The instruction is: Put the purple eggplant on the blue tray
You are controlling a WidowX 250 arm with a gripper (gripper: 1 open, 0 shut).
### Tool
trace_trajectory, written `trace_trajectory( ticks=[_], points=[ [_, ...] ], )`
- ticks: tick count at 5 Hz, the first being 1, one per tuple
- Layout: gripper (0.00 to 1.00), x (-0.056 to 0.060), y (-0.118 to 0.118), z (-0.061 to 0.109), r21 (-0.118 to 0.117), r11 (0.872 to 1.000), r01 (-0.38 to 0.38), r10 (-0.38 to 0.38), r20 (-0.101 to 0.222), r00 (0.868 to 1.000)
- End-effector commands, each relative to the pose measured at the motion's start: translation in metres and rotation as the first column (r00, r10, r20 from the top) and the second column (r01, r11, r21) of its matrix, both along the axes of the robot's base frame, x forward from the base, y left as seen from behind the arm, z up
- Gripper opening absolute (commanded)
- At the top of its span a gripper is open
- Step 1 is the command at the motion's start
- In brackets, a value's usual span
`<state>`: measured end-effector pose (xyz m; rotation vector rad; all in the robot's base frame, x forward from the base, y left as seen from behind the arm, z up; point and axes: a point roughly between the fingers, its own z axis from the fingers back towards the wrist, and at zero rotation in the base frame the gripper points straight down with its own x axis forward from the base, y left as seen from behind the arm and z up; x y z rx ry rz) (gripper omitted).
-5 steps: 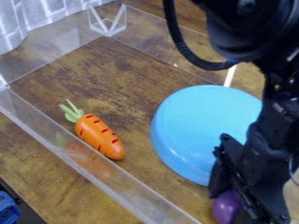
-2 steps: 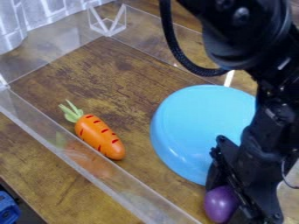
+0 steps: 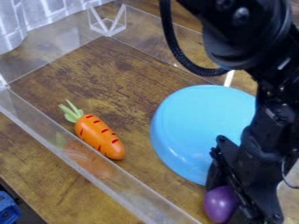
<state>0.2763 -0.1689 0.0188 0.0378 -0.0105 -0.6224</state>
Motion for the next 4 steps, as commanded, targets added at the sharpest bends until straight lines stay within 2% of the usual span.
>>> trace_trajectory(
  ticks=[1, 2, 4],
  points=[
    [0.0, 0.0007, -0.0094, 0.0061, -0.021, 1.0, 0.004, -0.003, 0.028, 1.0],
    [0.0, 0.0014, -0.0091, 0.0061, -0.022, 1.0, -0.003, 0.003, 0.028, 1.0],
    [0.0, 0.0055, -0.0058, 0.0108, -0.005, 1.0, 0.012, -0.012, 0.027, 1.0]
  ],
)
